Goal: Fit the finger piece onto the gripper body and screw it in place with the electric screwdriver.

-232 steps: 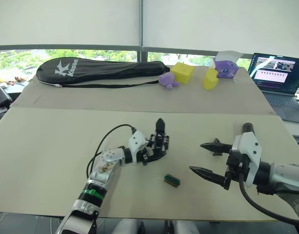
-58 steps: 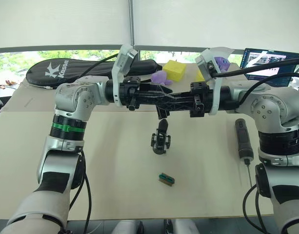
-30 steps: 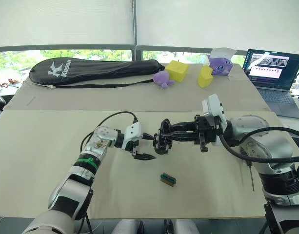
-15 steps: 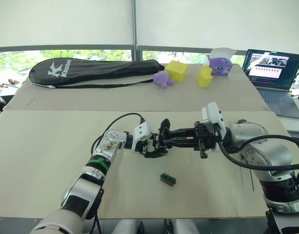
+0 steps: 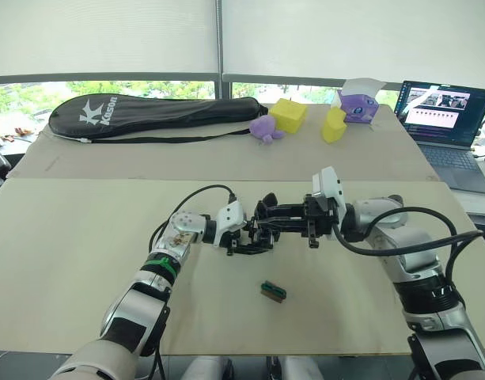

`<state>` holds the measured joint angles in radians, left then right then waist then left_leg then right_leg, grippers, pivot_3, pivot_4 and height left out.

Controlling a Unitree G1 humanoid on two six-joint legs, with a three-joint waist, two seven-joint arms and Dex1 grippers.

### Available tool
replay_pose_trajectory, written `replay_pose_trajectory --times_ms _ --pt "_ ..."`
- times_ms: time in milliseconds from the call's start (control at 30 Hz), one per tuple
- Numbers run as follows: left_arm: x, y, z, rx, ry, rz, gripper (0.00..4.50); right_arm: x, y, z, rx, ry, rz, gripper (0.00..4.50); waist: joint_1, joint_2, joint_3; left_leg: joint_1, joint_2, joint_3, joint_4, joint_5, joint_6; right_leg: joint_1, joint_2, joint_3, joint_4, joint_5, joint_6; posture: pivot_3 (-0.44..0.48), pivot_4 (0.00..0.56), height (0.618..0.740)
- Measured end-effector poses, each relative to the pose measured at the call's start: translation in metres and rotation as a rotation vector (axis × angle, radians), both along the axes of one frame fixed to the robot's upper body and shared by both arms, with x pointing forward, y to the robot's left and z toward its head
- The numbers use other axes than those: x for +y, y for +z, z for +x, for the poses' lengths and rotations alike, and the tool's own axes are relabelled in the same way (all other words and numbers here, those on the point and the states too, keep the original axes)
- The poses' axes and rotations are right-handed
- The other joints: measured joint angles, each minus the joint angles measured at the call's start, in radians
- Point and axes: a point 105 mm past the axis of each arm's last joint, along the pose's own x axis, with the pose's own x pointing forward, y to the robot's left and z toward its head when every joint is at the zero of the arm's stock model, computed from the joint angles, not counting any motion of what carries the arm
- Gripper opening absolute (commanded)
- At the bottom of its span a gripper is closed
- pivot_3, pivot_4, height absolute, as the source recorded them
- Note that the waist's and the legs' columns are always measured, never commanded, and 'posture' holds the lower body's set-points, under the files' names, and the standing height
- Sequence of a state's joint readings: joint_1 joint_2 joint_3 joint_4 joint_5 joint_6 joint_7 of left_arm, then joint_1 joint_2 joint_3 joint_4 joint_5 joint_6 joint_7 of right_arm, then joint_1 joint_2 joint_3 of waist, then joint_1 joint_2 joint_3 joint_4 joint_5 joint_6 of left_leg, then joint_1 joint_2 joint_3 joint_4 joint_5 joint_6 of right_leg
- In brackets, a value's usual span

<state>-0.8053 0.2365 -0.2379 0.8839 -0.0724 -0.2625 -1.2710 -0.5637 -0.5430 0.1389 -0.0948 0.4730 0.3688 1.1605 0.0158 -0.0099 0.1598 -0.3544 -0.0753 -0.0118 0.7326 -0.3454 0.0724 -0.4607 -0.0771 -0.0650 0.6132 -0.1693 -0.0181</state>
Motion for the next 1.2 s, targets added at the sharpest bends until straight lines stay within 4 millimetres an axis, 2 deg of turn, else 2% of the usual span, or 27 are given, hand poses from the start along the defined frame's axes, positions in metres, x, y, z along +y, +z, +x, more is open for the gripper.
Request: replay_pose_trajectory --times_ms 233,400,1200 --pt "-0.001 0.000 0.000 0.000 0.001 -0.002 2.30 0.004 -0.007 0.003 -0.017 0.005 -0.005 0.36 0.001 0.000 0.000 0.000 0.000 0.000 0.000 0.000 0.000 0.000 0.000 0.000 0.000 0.000 0.000 0.000 0.150 0.740" --pt "-0.001 0.000 0.000 0.000 0.002 -0.005 2.30 0.003 -0.020 0.006 0.009 -0.008 -0.019 0.36 0.001 0.000 0.000 0.000 0.000 0.000 0.000 0.000 0.000 0.000 0.000 0.000 0.000 0.000 0.000 0.000 0.150 0.740" --pt "-0.003 0.001 0.000 0.003 0.003 -0.009 2.30 -0.006 -0.027 0.005 0.014 -0.038 -0.015 0.36 0.004 0.000 0.000 0.001 0.000 0.000 0.001 0.000 0.000 0.001 0.000 0.000 0.000 0.000 0.000 0.000 0.150 0.740"
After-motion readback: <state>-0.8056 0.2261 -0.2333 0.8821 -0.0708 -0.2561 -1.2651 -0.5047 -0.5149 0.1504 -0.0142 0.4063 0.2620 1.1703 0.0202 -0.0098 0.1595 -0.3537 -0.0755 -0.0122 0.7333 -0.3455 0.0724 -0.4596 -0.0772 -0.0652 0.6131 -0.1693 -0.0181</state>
